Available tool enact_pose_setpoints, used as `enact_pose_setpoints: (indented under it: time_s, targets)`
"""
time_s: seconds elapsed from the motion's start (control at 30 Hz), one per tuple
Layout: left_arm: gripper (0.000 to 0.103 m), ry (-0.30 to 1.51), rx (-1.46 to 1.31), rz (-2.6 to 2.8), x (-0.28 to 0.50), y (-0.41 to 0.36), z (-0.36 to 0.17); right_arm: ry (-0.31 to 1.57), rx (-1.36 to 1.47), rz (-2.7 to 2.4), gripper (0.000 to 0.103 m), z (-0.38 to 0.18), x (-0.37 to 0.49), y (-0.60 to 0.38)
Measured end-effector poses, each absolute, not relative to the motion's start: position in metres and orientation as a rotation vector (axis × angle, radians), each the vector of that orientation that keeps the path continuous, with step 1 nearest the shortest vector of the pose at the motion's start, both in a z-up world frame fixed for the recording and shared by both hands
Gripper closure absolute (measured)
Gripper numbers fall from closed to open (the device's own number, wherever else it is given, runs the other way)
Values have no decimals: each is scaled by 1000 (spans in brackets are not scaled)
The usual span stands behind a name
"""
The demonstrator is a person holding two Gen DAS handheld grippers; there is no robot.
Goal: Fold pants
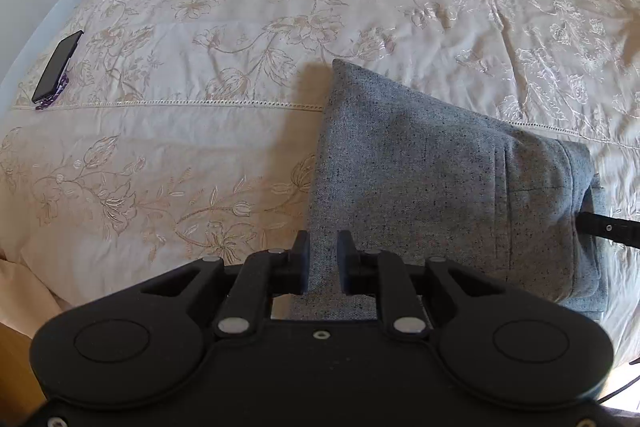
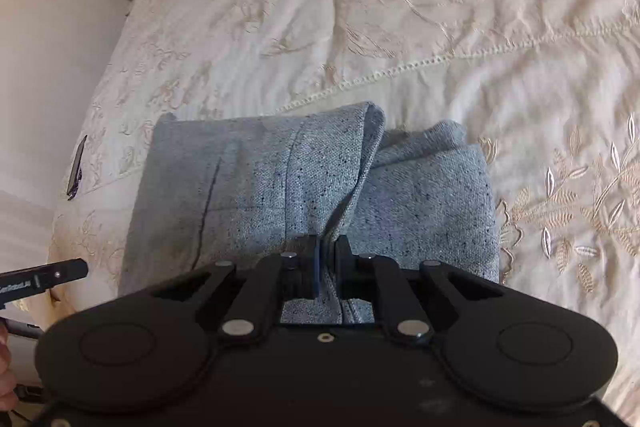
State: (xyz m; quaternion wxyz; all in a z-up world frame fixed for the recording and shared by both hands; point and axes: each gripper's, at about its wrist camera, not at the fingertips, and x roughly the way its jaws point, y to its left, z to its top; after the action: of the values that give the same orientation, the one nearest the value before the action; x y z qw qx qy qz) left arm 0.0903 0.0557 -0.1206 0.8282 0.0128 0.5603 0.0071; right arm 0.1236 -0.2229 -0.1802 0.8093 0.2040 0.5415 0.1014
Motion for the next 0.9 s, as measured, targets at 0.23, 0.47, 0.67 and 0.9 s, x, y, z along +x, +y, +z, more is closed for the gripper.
enact_pose_setpoints:
  time_s: [0.23,0.47,0.67,0.9]
  targets:
    - [79,1143,58,-90,96,28,-122,1089,244,70,102,-135,98,-245]
    - [79,1176,94,-147,96,8,-136,1112,462,139,56,-164,100,-267]
    - [79,1181,116,-100,83,18,-131,1241,553,159,56,-218,113,-259]
    - [79,1205,99,-49,80,34,-133,1230,451,284,95,-208,123,-222]
